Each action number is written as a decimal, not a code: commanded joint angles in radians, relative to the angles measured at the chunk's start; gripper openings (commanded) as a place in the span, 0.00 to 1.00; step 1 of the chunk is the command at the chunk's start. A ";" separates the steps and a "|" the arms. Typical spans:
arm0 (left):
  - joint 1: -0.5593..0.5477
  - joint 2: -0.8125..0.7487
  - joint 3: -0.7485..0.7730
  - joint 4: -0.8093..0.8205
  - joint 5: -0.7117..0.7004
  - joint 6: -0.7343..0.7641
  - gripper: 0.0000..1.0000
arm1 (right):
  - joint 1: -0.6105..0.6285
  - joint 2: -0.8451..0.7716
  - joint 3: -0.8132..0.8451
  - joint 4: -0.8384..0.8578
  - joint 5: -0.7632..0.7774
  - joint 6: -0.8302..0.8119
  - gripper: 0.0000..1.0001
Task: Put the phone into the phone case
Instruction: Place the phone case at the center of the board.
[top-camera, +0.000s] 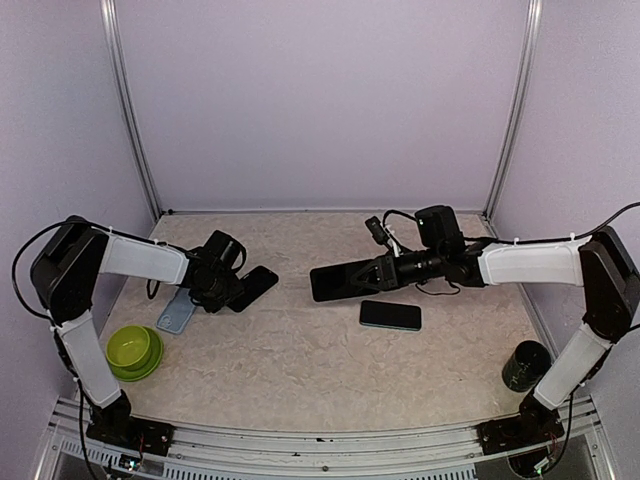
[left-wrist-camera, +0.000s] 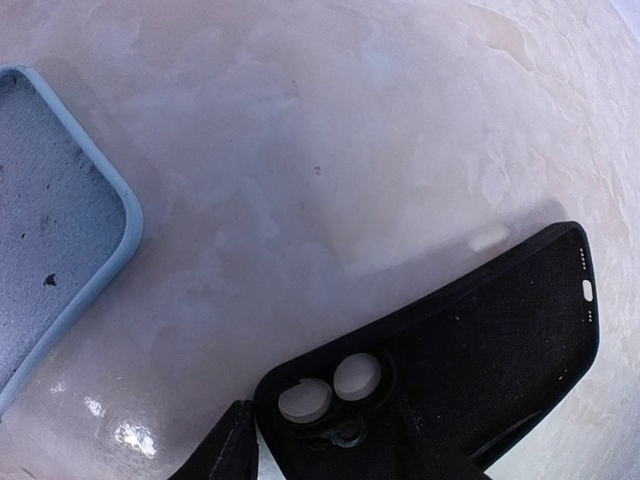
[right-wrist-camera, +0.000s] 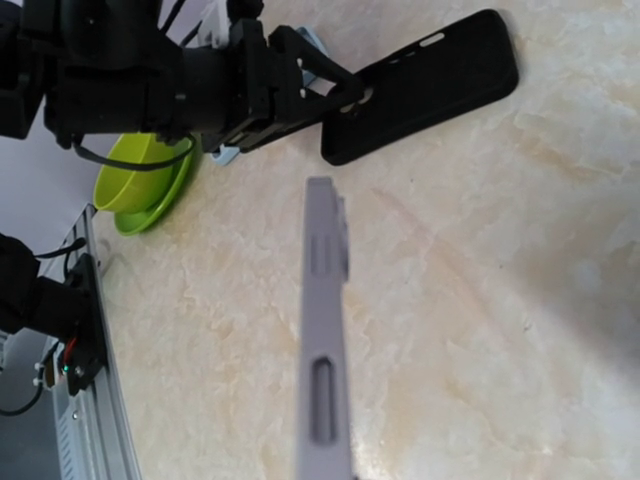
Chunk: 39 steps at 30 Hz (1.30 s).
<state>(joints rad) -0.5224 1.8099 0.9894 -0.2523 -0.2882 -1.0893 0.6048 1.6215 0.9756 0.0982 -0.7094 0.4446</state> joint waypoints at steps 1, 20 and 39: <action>-0.002 0.066 -0.026 -0.051 0.051 0.010 0.44 | -0.007 -0.007 0.042 0.019 -0.009 -0.012 0.00; -0.013 0.035 -0.078 0.060 0.090 0.073 0.00 | -0.008 -0.021 0.076 -0.026 0.003 -0.026 0.00; -0.085 0.022 -0.056 0.112 0.102 0.225 0.00 | -0.007 -0.013 0.134 -0.160 0.162 -0.017 0.00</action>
<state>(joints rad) -0.5606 1.8111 0.9302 -0.1059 -0.2432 -0.9035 0.6048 1.6215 1.0798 -0.0582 -0.6086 0.4232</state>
